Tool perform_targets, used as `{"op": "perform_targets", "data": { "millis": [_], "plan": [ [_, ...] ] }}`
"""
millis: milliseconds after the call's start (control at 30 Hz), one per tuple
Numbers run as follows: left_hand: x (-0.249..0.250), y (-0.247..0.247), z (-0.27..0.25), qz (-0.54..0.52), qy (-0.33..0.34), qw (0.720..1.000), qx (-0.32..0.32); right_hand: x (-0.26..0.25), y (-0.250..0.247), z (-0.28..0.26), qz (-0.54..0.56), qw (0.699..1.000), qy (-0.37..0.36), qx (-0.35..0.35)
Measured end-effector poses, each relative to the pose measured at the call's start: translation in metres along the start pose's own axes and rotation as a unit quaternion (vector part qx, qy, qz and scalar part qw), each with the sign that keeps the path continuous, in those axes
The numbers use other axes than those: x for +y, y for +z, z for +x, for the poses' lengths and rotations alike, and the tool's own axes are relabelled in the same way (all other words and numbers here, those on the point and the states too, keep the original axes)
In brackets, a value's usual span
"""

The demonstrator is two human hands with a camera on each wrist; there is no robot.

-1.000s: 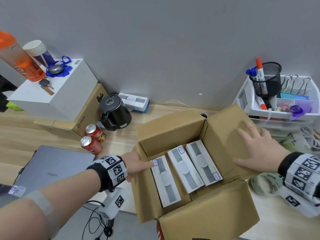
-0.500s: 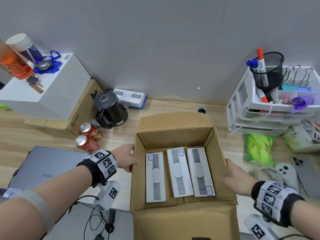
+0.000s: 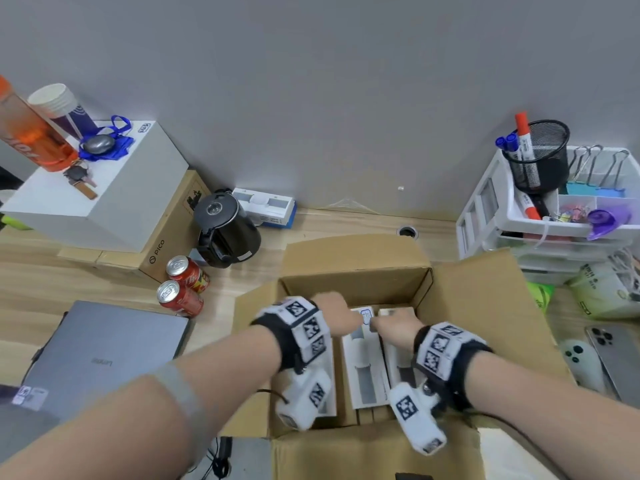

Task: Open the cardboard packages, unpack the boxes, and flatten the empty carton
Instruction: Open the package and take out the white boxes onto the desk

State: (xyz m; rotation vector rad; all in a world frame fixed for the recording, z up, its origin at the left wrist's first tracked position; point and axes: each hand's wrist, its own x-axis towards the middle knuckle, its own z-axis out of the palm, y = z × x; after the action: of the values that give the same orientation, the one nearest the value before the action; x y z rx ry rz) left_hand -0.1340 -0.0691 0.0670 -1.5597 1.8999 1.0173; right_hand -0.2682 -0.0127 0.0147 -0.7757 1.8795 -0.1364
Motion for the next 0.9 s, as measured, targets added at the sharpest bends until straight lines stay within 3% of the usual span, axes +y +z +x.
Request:
{"op": "perform_targets", "data": {
  "millis": [100,200,333,467,633,700,800,900],
  "plan": [
    [-0.001,0.034,0.027,-0.049,-0.046,0.996,-0.064,0.014,0.016,0.027,-0.098,0.993,0.065,-0.016],
    [-0.012,0.059,0.051,-0.073,-0.073,0.989,-0.101,0.019,0.030,0.042,-0.110,0.989,0.103,0.002],
    [-0.013,0.070,0.071,-0.106,-0.095,0.985,-0.095,0.015,0.033,0.052,-0.082,0.994,0.075,-0.004],
    [-0.011,0.068,0.077,-0.128,-0.102,0.980,-0.110,0.012,0.032,0.055,-0.117,0.981,0.152,-0.003],
    [-0.018,0.079,0.079,-0.146,-0.112,0.974,-0.133,0.021,0.039,0.064,-0.142,0.978,0.154,0.000],
    [-0.019,0.078,0.078,-0.135,-0.108,0.976,-0.132,0.019,0.047,0.066,-0.118,0.976,0.174,0.060],
    [-0.021,0.072,0.075,-0.140,-0.103,0.975,-0.141,0.036,0.048,0.067,-0.075,0.975,0.199,0.057],
    [-0.023,0.069,0.073,-0.160,-0.113,0.971,-0.139,0.044,0.038,0.072,-0.005,0.983,0.165,0.076]
  ]
}}
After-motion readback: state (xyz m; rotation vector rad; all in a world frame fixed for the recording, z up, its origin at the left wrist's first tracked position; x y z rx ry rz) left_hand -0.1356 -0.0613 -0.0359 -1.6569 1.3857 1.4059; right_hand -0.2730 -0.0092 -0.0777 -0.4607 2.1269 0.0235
